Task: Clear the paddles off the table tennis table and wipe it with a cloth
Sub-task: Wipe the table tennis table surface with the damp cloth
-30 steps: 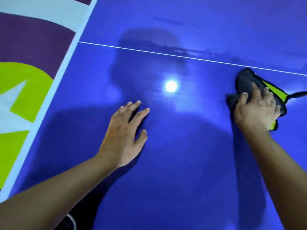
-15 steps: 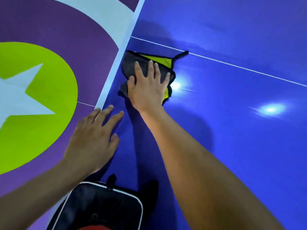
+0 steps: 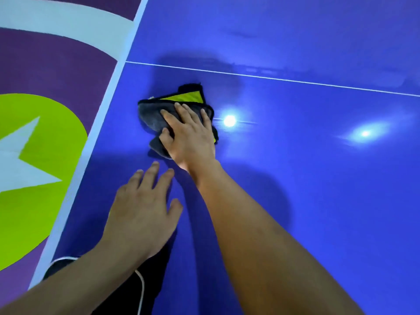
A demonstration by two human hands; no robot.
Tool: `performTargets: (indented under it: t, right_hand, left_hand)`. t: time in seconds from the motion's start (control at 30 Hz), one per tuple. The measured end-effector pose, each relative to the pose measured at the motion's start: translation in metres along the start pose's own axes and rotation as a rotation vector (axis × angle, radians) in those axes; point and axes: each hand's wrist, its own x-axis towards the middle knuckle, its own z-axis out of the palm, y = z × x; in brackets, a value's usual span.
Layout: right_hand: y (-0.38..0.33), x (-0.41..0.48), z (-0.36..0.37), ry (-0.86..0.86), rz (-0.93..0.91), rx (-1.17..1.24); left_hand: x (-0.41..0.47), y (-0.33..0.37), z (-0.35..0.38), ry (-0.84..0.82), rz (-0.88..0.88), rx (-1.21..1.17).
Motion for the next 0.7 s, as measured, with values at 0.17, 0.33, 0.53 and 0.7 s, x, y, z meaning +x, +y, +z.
performTargets:
  t: [0.17, 0.33, 0.53, 0.7]
  right_hand:
    - [0.116, -0.050, -0.058, 0.056, 0.202, -0.021]
    - [0.217, -0.115, -0.108, 0.133, 0.439, -0.083]
    - [0.303, -0.191, -0.151, 0.255, 0.694, -0.083]
    - [0.303, -0.203, -0.153, 0.237, 0.719, -0.100]
  left_hand:
    - [-0.014, 0.068, 0.023, -0.032, -0.013, 0.108]
    - [-0.018, 0.089, 0.035, -0.038, -0.076, -0.009]
    - [-0.023, 0.089, 0.044, 0.012, -0.096, -0.078]
    - [-0.022, 0.086, 0.042, 0.015, -0.093, -0.097]
